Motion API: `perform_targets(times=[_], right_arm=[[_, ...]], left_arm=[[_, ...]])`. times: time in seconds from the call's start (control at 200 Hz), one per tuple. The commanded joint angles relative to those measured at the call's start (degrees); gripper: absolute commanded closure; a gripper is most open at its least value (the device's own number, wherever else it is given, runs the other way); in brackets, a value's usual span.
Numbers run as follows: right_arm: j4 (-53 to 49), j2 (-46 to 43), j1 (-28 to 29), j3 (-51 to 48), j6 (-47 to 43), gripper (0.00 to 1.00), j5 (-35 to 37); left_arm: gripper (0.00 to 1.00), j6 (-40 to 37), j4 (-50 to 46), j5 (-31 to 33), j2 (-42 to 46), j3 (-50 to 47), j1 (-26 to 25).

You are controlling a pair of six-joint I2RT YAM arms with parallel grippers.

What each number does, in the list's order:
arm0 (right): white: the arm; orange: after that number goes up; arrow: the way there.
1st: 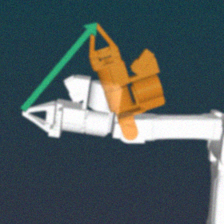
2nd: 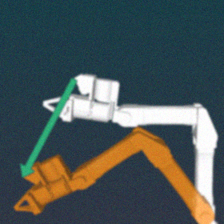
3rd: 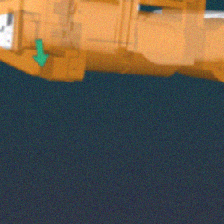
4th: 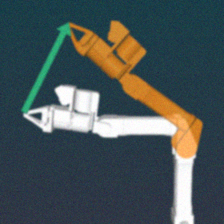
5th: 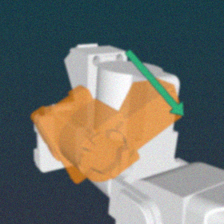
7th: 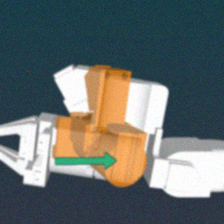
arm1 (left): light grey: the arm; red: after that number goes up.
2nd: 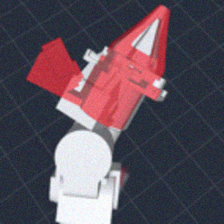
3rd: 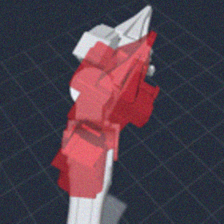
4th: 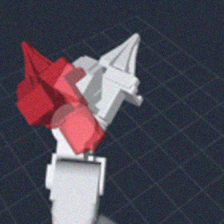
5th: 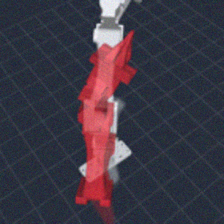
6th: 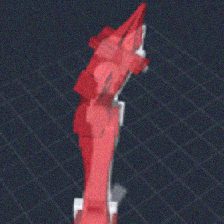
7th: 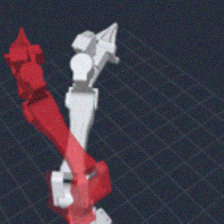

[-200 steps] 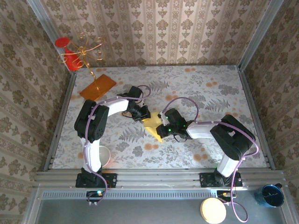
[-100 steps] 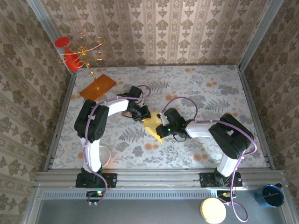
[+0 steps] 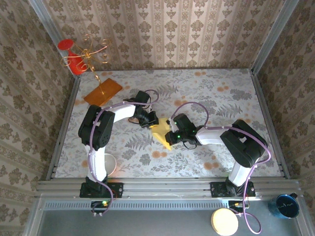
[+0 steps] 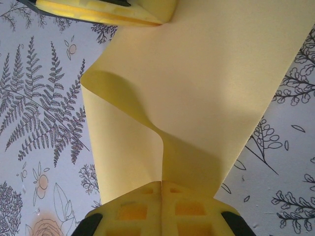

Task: Fold a paper plane with a square sheet of paper (pick it up from the middle)

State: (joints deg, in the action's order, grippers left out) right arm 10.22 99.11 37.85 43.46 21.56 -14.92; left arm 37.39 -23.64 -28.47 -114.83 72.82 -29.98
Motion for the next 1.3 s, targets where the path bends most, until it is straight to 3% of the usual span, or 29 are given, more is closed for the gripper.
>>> perform_targets(times=[0.0, 0.47, 0.8, 1.095, 1.295], right_arm=[[-1.0, -0.8, -0.4, 0.2, 1.2, 0.98, 1.7], [-2.5, 0.9, -0.5, 0.7, 1.7, 0.98, 2.6], [-2.5, 2.1, -0.8, 0.5, 3.3, 0.99, 2.0], [-2.3, 2.6, -1.0, 0.7, 3.8, 0.99, 1.5], [-2.0, 2.6, -1.0, 0.4, 3.9, 0.99, 1.4]], left_arm=[[0.86, -1.4, -3.4, 1.5, -2.1, 0.0, -0.3], [0.86, -1.3, -3.6, 0.9, -1.4, 0.8, -0.3], [0.81, 5.3, 3.9, 2.5, 11.9, -5.1, -0.2], [0.79, 12.3, 7.0, 2.9, 17.3, -12.7, -4.9], [0.84, 14.8, 7.3, 2.7, 15.7, -13.9, -8.0]])
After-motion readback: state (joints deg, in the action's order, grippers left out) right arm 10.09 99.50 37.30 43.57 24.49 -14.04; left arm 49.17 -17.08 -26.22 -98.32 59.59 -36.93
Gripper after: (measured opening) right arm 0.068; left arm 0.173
